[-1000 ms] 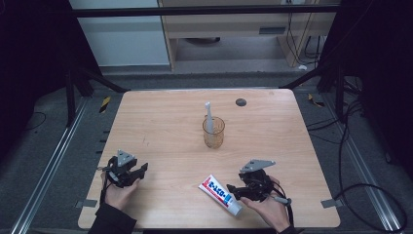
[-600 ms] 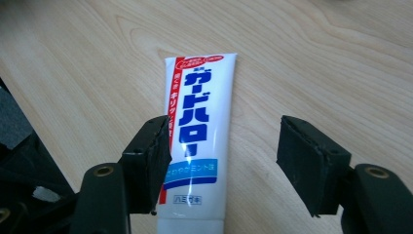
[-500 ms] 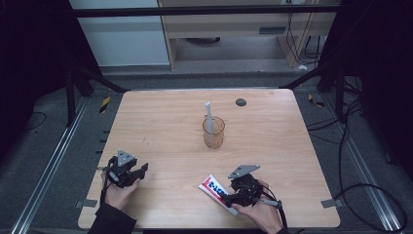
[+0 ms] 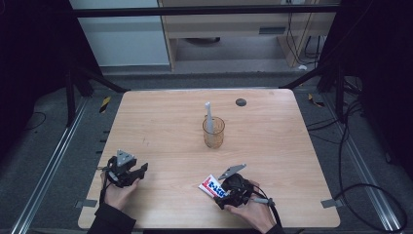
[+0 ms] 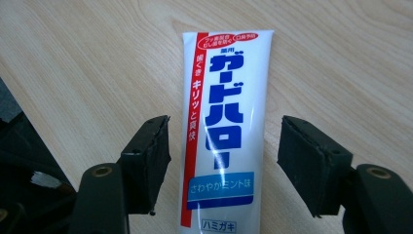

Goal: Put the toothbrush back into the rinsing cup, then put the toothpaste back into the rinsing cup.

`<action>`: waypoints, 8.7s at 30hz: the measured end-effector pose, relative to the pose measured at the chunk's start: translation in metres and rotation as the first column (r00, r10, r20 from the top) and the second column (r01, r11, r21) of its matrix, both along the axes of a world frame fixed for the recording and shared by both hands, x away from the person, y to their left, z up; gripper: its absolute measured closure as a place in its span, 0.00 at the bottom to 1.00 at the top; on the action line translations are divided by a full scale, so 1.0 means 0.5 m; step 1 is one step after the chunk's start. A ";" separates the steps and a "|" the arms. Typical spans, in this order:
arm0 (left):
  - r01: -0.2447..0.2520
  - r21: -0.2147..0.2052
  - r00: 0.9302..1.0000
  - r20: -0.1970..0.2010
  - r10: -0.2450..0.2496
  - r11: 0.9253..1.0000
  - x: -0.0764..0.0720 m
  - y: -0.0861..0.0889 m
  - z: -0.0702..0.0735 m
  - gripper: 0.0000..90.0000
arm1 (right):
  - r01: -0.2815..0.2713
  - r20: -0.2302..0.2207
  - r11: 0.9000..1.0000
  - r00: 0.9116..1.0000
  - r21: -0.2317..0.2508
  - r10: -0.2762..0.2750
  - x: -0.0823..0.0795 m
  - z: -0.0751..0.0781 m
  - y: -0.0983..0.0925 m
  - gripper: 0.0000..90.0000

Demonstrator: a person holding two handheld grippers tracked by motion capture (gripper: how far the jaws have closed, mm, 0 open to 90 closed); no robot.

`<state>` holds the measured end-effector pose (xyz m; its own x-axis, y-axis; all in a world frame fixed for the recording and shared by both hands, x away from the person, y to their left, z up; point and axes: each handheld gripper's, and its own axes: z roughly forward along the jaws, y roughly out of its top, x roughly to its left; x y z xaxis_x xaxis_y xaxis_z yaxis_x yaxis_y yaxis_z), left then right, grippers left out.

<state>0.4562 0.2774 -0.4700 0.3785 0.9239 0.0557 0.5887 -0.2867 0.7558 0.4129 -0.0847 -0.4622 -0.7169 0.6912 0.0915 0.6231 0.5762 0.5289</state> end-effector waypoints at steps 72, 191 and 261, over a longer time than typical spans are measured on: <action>0.002 0.006 1.000 -0.014 -0.002 1.000 0.005 -0.006 -0.002 0.55 | 0.072 0.118 0.984 0.989 0.163 -0.092 0.020 0.044 -0.042 0.75; -0.001 0.004 1.000 0.001 0.001 1.000 0.009 0.001 -0.001 0.57 | 0.252 0.354 0.702 0.721 0.667 -0.595 0.358 0.091 -0.007 0.75; 0.004 0.011 1.000 -0.001 -0.004 1.000 0.008 -0.004 -0.002 0.57 | 0.223 0.351 0.842 0.834 0.491 -0.425 0.350 0.061 -0.009 0.66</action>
